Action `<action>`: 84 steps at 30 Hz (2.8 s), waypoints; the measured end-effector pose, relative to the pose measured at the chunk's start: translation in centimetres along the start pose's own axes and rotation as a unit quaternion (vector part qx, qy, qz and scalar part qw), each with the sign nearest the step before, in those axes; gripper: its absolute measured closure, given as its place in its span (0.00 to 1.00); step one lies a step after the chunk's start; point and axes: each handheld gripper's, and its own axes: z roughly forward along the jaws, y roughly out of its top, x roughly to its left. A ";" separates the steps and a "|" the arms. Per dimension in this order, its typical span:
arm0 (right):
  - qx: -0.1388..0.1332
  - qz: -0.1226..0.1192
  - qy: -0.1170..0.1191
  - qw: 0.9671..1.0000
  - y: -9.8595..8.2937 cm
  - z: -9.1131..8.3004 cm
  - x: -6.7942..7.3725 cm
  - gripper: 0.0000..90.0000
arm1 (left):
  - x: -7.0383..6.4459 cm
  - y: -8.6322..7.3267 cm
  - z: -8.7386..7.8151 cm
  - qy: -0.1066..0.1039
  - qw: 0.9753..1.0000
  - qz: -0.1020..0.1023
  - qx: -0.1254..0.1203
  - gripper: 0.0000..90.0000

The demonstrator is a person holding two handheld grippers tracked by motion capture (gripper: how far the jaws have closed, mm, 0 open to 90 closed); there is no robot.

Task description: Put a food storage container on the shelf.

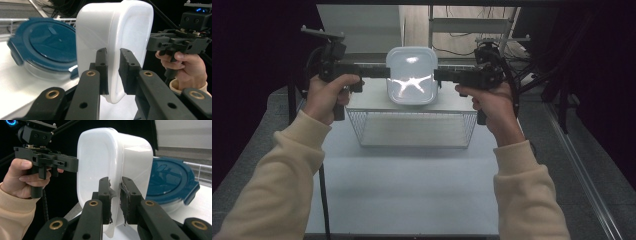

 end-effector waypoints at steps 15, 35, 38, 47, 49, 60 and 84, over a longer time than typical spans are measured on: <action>0.029 0.059 -0.009 0.998 2.7 3.6 -4.8 0.88 | 4.3 3.4 2.5 0.003 0.999 -0.047 0.022 0.86; 0.032 0.201 -0.016 0.979 3.9 7.9 -10.2 0.77 | 10.3 4.5 5.5 -0.027 0.987 -0.157 0.004 0.78; 0.031 0.208 -0.018 0.977 3.6 8.0 -10.4 0.74 | 10.3 4.2 5.8 -0.018 0.988 -0.154 -0.006 0.75; -0.024 0.101 -0.043 0.994 2.5 3.5 -7.4 0.46 | 6.4 2.1 1.9 0.045 0.996 -0.051 -0.053 0.36; -0.023 0.059 -0.044 0.997 1.3 1.7 -6.2 0.42 | 5.0 0.1 0.5 0.052 0.997 -0.015 -0.054 0.33; -0.005 -0.073 -0.074 0.995 -9.2 -4.4 -1.6 0.29 | 1.8 -12.1 -3.0 0.076 0.993 0.077 -0.044 0.27; 0.060 -0.031 -0.129 0.989 -25.5 -5.2 -4.6 0.29 | 5.0 -25.3 -0.5 0.154 0.985 0.063 0.047 0.24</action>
